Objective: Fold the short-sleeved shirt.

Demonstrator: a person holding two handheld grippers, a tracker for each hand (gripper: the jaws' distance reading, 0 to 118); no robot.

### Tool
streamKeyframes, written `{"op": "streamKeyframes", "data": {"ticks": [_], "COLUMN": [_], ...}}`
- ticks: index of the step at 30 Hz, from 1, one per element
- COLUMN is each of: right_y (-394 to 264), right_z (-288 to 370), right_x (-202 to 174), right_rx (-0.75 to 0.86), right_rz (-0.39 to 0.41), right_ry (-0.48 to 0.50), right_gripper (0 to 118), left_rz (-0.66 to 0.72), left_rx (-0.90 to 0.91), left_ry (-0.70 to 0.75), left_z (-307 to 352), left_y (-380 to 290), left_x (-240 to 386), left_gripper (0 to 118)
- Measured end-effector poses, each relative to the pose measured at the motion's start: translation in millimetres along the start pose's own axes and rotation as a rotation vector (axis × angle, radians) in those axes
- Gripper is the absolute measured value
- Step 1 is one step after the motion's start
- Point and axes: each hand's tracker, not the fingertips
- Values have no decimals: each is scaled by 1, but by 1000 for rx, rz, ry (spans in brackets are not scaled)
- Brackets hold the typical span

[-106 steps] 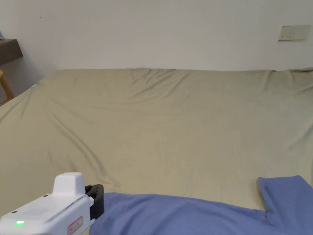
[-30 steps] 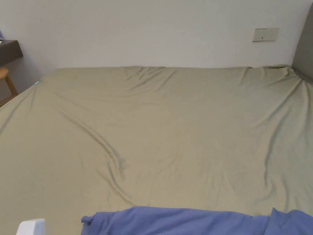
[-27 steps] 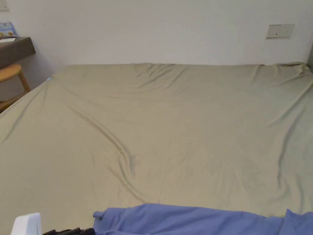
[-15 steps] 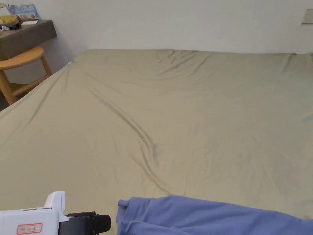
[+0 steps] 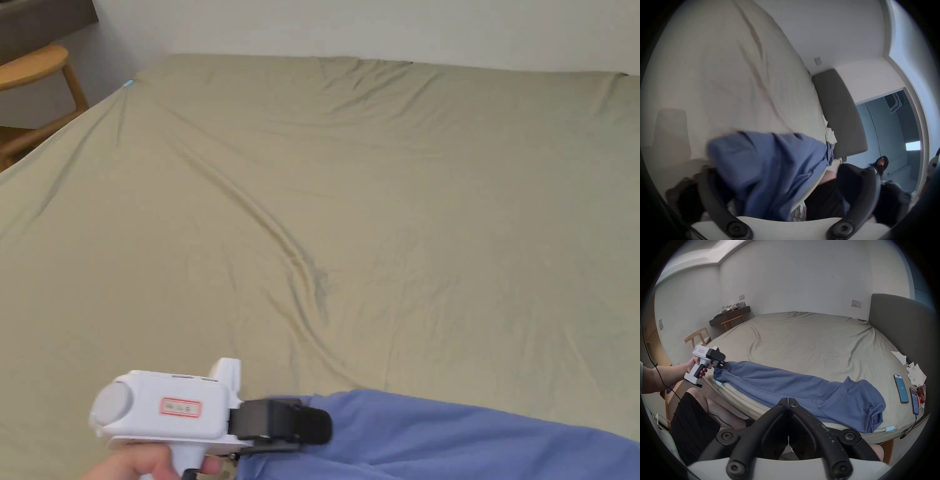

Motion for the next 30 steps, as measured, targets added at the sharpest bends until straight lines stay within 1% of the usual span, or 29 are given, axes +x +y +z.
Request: {"op": "streamKeyframes", "data": {"ticks": [1, 2, 3, 4, 5, 6, 7, 8, 12, 15, 17, 18, 19, 21, 22, 24, 26, 27, 28, 30], "right_y": [1, 1, 2, 3, 3, 3, 1, 1, 1, 1, 0, 0, -2, -4, -6, -10, -12, -14, -15, -18], "right_z": [-2, -3, -3, -3, -2, -1, 2, 3, 13, 23, 28, 30, 32, 35, 36, 37, 37, 36, 37, 42], "right_x": [-2, -3, -5, -6, -6, -6, -4, -3, -2, -2, -2, -2, -1, -3, -3, -3, -4, -4, -4, -4], "right_rx": [0, 1, 3, 6, 9, 11, 14, 16, 31, 47, 60, 66, 73, 88, 93, 100, 105, 107, 111, 124], "right_rz": [3, 4, 5, 8, 10, 8, 3, -1, 3, 16, 22, 19, 11, 0, -3, -9, -13, -16, -20, -32], "right_ry": [5, 11, 12, 15, 16, 20, 22, 22, 14, 8, 4, 10, 17, 27, 34, 49, 61, 68, 73, 77], "right_gripper": [1, 1, 1, 1, 1, 1, 1, 1, 1, 1, 1, 1, 1, 1, 1, 1, 1, 1, 1, 1], "left_rz": [-101, -206, -219, -134, -79, -125, -175, -181, -149, -197, -128, -93, -58, -67, -81, -104, -112, -125, -178, -227], "left_rx": [3, 0, 11, 52, 60, 81, 76, 59, 96, 122, 125, 143, 117, 95, 81, 74, 69, 55, 25, -41], "left_ry": [93, 201, 237, 137, 138, 207, 236, 220, 219, 375, 479, 558, 613, 724, 741, 690, 690, 702, 704, 687], "left_z": [-12, -24, -25, -15, -12, -11, -6, -1, 33, 72, 102, 117, 130, 144, 147, 145, 126, 111, 93, 50], "left_y": [-5, -8, -8, -1, 1, -3, -3, -3, -3, 6, 19, 23, 27, 28, 26, 24, 22, 21, 18, 10], "left_x": [8, 14, 14, 14, 15, 22, 22, 23, 37, 46, 38, 38, 36, 50, 62, 91, 121, 134, 145, 167], "left_gripper": [107, 74, 38, 12, 12, 12, 12, 12, 11, 11, 11, 11, 11, 11, 11, 11, 11, 11, 11, 11]}}
